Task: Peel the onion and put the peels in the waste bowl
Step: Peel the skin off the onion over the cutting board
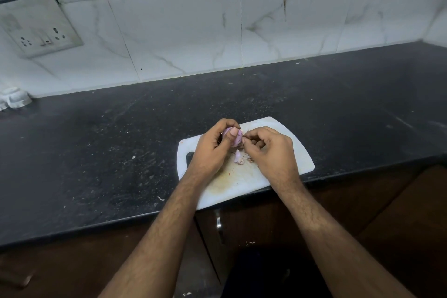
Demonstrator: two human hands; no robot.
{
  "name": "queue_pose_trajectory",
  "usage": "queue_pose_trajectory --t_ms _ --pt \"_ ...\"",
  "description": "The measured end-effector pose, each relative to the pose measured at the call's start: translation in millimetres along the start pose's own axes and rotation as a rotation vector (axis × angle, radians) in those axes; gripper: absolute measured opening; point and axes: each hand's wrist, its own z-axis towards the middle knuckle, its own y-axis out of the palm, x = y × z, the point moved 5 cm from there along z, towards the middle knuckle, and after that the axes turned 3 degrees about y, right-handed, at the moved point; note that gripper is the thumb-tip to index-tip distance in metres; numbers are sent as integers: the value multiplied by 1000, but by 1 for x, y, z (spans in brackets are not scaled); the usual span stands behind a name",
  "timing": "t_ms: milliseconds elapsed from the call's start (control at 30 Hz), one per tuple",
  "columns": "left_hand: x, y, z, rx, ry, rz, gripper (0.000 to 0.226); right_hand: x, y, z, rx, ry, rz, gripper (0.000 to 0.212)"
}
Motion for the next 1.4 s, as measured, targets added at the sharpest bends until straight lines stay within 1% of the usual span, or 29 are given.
queue_pose_trajectory --t_ms 33,167,333,400,567,700,1033,1400 --pt "0 0 0 -3 1 5 31 0 0 0 -4 -3 -7 2" --pt "-1 1 0 -15 -1 11 27 2 4 2 -28 5 -52 13" --pt "-1 1 0 -5 -8 -8 27 4 3 3 -6 35 -41 20" --pt "-2 1 0 -1 -13 -11 27 5 2 3 -3 39 -34 19" --pt "-3 1 1 12 -11 -29 24 1 -3 2 36 10 34 8" --pt "-2 1 1 21 -15 -46 25 5 2 2 -24 26 26 12" --pt "-1 1 0 6 -9 -28 28 5 1 0 -3 35 37 14" --pt "-1 0 0 0 -23 31 27 5 5 1 -22 8 -40 12"
